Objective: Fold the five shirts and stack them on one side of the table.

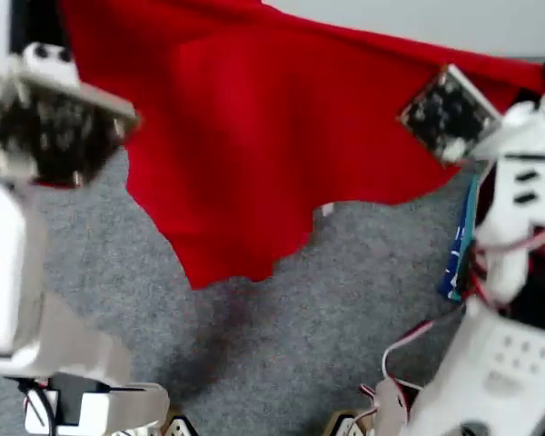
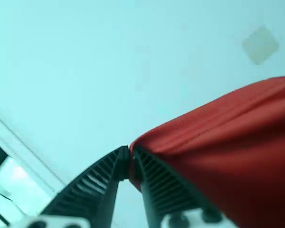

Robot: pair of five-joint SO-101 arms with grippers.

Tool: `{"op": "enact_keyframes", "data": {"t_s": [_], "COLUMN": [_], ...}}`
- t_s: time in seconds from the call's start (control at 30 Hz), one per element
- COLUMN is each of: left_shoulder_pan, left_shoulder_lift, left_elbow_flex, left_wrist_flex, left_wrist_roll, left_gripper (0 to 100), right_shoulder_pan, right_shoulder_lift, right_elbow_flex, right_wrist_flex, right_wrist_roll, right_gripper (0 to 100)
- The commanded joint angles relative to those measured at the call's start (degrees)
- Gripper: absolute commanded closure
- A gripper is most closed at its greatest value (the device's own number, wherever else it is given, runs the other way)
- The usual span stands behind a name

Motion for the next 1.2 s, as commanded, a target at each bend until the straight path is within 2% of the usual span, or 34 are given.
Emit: {"op": "enact_keyframes", "data": {"t_s": [0.0, 0.2, 0.33, 0.47, 0.63, 0.77, 0.9, 1.0, 1.17], "left_shoulder_pan": [-1.67, -4.92, -7.56, -7.56, -3.52, -1.23, -1.05, -1.14, -1.32], "left_shoulder_lift": [-2.46, -2.46, -2.73, -6.24, -6.15, -3.87, 0.26, 4.92, 13.01], "left_elbow_flex": [-6.55, -15.6, -20.26, -17.1, -10.59, 0.04, 15.69, 27.56, 40.31], "left_wrist_flex": [0.62, 0.62, 1.14, 8.79, 21.01, 21.27, 20.75, 17.93, 4.57], "left_wrist_roll": [-6.24, -15.3, -16.26, -16.44, -16.44, -12.22, -11.87, -11.96, -11.96], "left_gripper": [99, 99, 99, 99, 99, 99, 99, 99, 99], "right_shoulder_pan": [2.15, 2.15, 2.07, 1.27, -7.16, -14.46, -17.19, -17.63, -17.45], "right_shoulder_lift": [-4.97, -12.09, -16.4, -18.07, -15.69, -11.21, -7.08, -4.09, 1.71], "right_elbow_flex": [-0.79, -0.79, -0.79, -0.44, -0.35, 3.6, 13.54, 21.98, 33.05], "right_wrist_flex": [4.79, 11.47, 14.73, 20.0, 27.47, 31.16, 27.82, 20.09, 0.4], "right_wrist_roll": [0.44, 2.64, 2.81, 3.52, 3.52, 3.16, 1.58, 1.58, 1.67], "right_gripper": [98.8, 98.8, 98.8, 98.8, 98.8, 98.8, 98.8, 98.8, 98.9]}}
